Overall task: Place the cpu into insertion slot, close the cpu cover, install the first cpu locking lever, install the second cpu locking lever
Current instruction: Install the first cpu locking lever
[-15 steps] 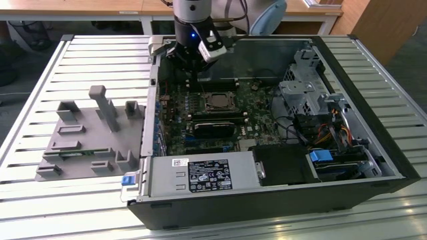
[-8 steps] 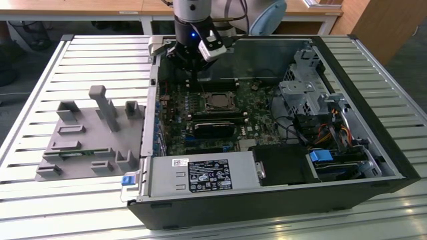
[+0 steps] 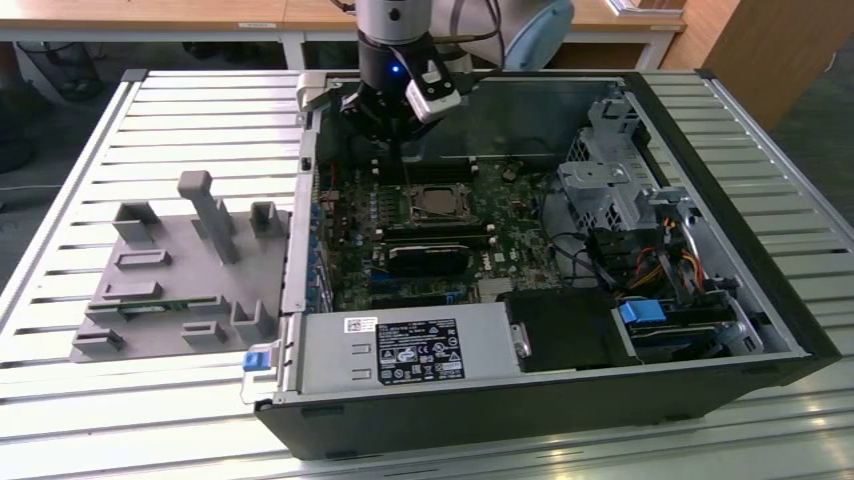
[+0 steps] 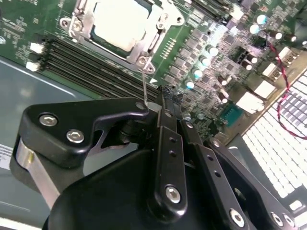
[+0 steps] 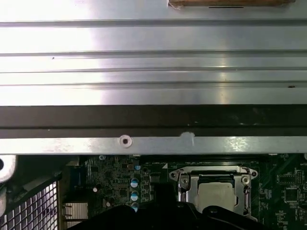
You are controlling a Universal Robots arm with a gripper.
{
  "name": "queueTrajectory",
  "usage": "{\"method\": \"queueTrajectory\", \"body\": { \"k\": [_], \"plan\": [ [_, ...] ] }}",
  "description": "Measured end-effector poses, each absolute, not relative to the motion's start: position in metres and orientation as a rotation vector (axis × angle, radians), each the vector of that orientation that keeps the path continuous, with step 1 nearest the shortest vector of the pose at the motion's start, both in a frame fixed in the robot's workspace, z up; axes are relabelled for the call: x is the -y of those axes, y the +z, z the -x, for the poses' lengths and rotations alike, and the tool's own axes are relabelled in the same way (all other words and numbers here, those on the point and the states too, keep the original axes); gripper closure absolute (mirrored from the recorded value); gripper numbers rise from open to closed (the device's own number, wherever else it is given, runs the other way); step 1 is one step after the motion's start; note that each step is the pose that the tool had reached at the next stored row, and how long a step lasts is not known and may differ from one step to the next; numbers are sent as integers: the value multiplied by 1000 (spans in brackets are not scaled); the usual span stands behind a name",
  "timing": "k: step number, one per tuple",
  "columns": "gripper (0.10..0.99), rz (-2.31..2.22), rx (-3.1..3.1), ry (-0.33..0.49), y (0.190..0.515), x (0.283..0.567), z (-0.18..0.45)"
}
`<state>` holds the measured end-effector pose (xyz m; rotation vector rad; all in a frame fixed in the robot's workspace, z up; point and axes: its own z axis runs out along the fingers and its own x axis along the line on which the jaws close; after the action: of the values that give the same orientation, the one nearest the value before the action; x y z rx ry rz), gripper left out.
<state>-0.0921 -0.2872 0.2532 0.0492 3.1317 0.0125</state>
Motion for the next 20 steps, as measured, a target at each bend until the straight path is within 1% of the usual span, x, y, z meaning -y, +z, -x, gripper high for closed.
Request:
{"method": "queueTrajectory", "body": {
  "k": [15,20],
  "plan": [
    [980,-49,-3133,13,252,287,61],
    [980,-49,-3133,15,251,287,59]
  ]
}}
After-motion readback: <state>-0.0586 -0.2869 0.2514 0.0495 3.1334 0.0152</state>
